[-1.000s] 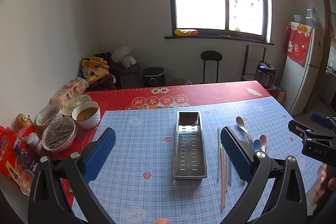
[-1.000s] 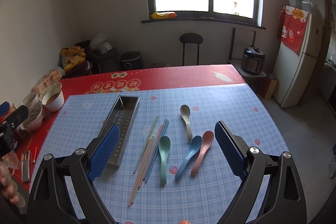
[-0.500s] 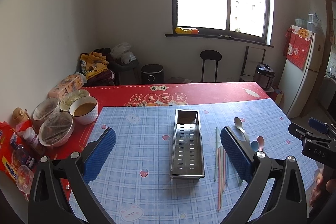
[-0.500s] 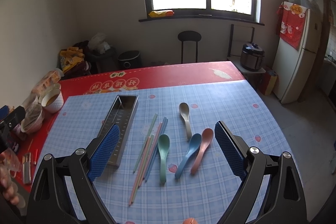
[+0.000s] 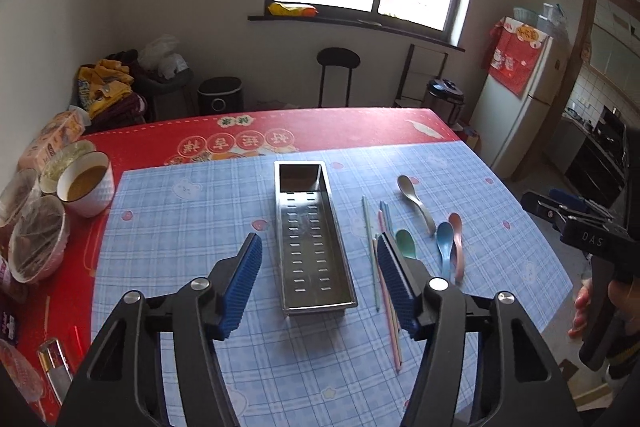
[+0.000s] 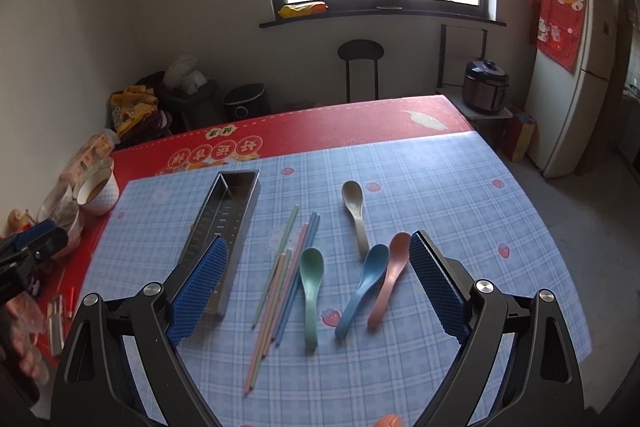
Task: Organize utensils
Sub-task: 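Reach down and grasp the light green chopstick with the left tool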
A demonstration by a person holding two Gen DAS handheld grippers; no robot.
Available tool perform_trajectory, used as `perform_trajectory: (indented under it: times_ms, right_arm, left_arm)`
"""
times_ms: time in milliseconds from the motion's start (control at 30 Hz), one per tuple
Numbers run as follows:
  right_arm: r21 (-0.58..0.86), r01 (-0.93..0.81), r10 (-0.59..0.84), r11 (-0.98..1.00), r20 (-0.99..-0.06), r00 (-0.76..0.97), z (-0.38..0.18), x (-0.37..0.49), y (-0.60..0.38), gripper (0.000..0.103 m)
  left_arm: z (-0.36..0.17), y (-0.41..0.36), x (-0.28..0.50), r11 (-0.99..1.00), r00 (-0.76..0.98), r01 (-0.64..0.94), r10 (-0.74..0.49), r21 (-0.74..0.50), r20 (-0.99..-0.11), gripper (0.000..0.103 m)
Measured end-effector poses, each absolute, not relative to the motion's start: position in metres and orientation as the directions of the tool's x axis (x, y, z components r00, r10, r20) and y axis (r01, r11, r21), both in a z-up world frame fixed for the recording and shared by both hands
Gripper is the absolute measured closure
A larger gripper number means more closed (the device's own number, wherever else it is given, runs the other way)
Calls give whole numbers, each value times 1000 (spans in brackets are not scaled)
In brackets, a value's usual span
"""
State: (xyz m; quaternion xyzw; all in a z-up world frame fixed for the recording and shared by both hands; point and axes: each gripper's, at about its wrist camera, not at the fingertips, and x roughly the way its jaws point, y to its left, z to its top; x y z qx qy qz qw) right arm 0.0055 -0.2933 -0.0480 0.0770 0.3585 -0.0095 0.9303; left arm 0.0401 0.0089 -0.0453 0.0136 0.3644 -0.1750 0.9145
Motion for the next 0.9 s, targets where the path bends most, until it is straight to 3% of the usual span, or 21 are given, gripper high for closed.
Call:
perform_trajectory:
  times_ms: [133, 300, 367, 467, 900]
  right_arm:
    - [163, 3, 110, 987, -676, 728, -69, 10, -311, 14]
    - [192, -95, 205, 977, -711, 672, -97, 29, -347, 15]
    - [195, -111, 220, 974, -730, 647, -107, 39, -357, 22]
    - [211, -128, 244, 969, -745, 620, -120, 50, -365, 24]
    - [278, 49, 200, 959, -793, 576, -163, 49, -385, 31]
  left_arm:
    - [-76, -27, 43, 932, 618, 350, -305, -94, -724, 70]
    - [-105, -59, 44, 948, 568, 254, -306, -191, -763, 76]
    - [-114, -73, 46, 953, 552, 249, -288, -175, -782, 83]
    - [-127, -84, 59, 944, 492, 252, -315, -213, -812, 92]
    - [-205, -146, 175, 911, 259, 393, -244, -129, -934, 94]
